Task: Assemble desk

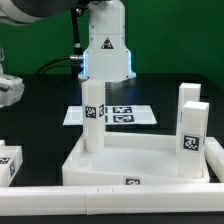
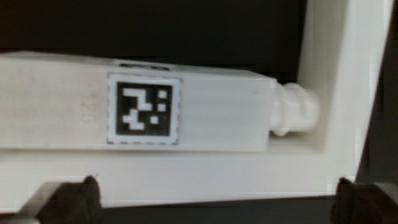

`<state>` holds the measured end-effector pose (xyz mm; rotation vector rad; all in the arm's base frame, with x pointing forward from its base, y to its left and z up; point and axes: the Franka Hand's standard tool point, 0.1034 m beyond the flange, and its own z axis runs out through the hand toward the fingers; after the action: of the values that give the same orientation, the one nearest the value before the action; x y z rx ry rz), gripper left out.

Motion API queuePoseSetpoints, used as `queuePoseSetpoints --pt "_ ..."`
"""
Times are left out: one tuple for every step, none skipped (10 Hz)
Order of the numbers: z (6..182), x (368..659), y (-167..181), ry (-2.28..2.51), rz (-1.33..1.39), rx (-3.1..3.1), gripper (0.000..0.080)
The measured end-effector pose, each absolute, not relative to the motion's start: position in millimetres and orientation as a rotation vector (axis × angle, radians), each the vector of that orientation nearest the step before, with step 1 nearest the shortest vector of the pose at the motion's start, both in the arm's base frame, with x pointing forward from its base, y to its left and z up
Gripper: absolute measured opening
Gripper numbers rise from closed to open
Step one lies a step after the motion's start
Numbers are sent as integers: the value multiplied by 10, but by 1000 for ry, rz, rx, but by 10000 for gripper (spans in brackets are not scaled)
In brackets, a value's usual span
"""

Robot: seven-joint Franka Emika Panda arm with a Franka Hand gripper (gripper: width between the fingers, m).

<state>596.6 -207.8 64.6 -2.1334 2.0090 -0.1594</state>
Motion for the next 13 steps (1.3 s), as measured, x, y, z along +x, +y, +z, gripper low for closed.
queuePoseSetpoints --pt "731 6030 -1994 1988 -153 -2148 648" --pt "738 6054 -1895 1960 -149 -2190 648" --pt "706 6060 -1783 1890 -140 -2312 648" --pt "701 6054 -1757 1660 -135 -2547 648" --pt "704 6053 -1776 1494 -141 -2682 648" --pt "704 6053 -1781 1597 -139 -2608 648" --pt "704 6050 -1791 1546 -142 -2643 648" --pt "711 6068 -1783 1422 -161 -2727 648" --pt "734 6150 -1669 1156 -233 -2898 648" --pt "703 6187 -1454 928 -253 -3011 648" --pt "691 6213 -1335 676 -248 -3100 648" --pt "696 6203 -1396 610 -248 -3120 648" --pt "695 6196 -1423 530 -244 -3143 648"
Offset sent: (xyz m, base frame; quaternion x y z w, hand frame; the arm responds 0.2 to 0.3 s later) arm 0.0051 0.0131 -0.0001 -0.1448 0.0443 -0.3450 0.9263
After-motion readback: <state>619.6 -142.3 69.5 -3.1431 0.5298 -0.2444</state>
